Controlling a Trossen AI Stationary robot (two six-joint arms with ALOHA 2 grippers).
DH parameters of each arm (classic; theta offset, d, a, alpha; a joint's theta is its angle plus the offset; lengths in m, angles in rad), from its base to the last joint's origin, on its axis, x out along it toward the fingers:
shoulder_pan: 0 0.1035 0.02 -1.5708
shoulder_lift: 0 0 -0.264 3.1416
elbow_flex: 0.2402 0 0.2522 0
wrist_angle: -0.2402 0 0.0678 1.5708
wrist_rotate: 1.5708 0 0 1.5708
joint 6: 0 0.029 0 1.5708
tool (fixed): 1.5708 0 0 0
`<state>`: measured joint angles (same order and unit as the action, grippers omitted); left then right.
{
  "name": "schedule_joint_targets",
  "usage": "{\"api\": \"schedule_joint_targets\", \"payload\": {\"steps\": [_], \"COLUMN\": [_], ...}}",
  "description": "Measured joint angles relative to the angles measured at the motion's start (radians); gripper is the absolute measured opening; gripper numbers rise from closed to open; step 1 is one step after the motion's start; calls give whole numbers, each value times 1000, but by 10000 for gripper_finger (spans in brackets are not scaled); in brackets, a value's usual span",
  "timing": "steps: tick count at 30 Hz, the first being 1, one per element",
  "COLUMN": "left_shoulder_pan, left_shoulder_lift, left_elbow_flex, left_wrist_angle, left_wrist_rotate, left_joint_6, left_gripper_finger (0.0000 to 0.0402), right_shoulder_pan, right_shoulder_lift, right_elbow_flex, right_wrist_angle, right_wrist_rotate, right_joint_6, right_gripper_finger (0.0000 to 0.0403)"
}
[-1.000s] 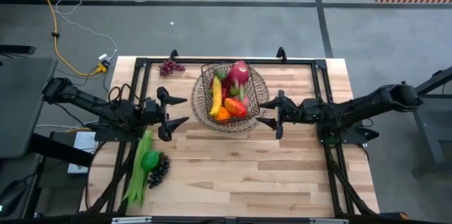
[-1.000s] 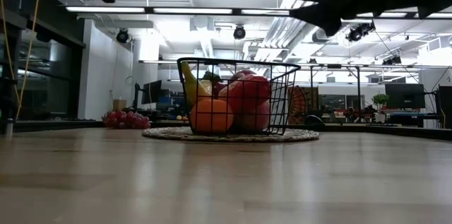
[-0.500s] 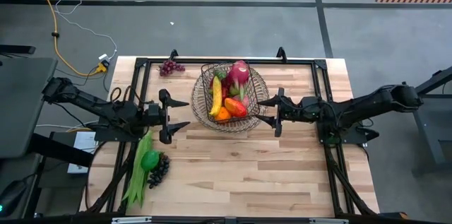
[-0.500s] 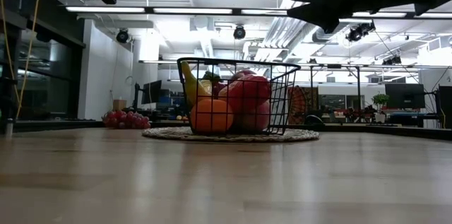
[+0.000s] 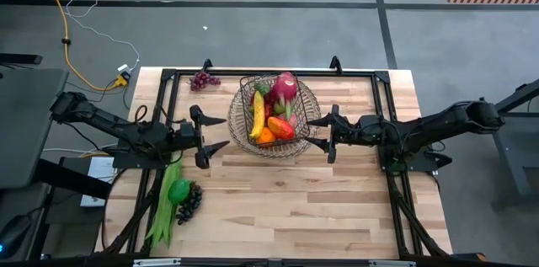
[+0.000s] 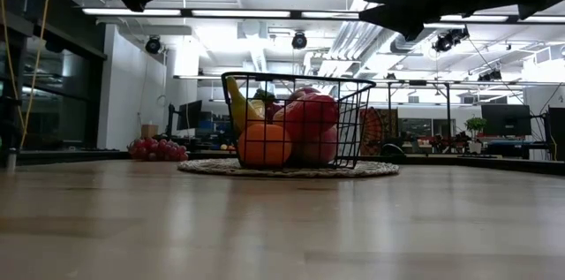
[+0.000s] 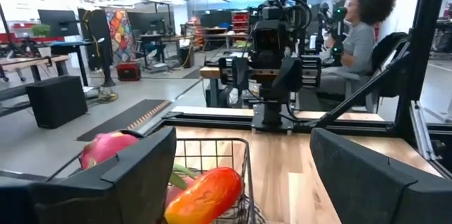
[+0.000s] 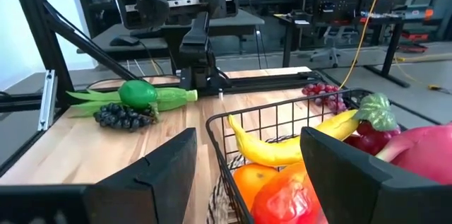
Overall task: Build produce basket
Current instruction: Put the green lime into the black wire basket
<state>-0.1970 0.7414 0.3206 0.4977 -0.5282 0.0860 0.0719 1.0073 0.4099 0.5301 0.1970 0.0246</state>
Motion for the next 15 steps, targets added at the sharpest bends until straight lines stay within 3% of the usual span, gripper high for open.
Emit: {"api": "schedule_joint_targets", "payload": {"steps": [5,8,15], "left_shoulder_pan": [0,0,0], "left_shoulder_lift": [0,0,0], "left_elbow_flex": [0,0,0], "left_wrist_angle": [0,0,-7], "left_wrist_rotate": [-10,-11,-11], "left_joint_6": [-3,-3,-7], "left_gripper_finger": [315,315,315], "right_shoulder_pan": [0,0,0], "right_shoulder_lift": [0,0,0], "right_elbow_flex": [0,0,0], "right_wrist_angle": [5,5,-24], "right_wrist_rotate": [7,26,41], "right_joint_6": [-38,-52,-119], "right_gripper_finger": [235,201,25]}}
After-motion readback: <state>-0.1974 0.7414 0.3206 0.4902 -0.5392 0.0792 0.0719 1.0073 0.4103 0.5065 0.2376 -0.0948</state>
